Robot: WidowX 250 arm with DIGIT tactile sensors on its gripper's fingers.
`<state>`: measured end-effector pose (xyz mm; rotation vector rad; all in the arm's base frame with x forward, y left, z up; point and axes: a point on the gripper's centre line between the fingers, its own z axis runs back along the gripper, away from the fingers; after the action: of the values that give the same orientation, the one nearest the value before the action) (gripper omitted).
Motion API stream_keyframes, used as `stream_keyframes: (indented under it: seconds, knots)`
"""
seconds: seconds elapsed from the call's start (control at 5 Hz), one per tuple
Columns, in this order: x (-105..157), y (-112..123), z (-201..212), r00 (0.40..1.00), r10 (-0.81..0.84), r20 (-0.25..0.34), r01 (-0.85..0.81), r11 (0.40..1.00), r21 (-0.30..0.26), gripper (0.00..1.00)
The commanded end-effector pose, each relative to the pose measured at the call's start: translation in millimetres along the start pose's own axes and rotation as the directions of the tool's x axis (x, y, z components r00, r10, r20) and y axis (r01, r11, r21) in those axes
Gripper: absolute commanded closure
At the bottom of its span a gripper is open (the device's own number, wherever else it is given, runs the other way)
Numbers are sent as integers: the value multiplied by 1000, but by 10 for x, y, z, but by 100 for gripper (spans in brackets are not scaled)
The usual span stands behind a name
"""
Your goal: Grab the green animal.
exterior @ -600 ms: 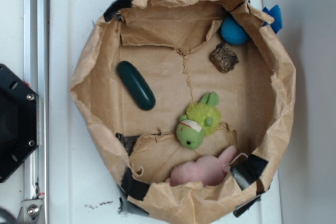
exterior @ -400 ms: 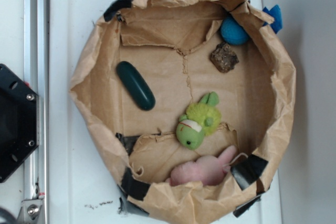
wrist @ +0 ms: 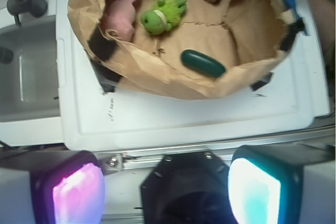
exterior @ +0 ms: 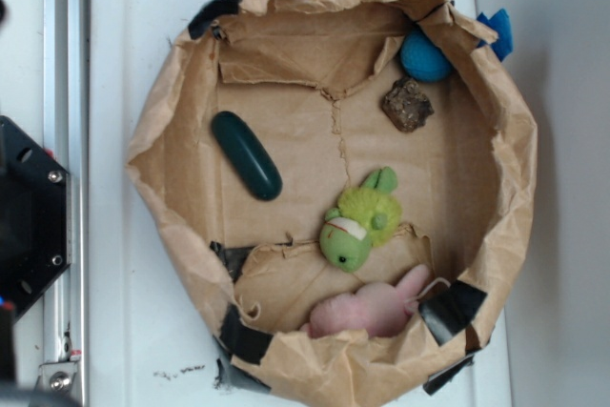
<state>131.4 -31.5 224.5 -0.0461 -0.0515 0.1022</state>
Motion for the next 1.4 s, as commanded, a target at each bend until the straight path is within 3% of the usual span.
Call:
stream_keyframes:
  seconds: [0.0,0.2,1.0,1.2]
  knots:
    - [631,45,-95,976,213,50,-209,974,-84,0]
    - [1145,369,-214,953,302,38,-293,944,-149,0]
    - [1145,369,-214,953,302,38,-293,944,-149,0]
    - [1259,410,-604,931,358,79,-353,933,-64,0]
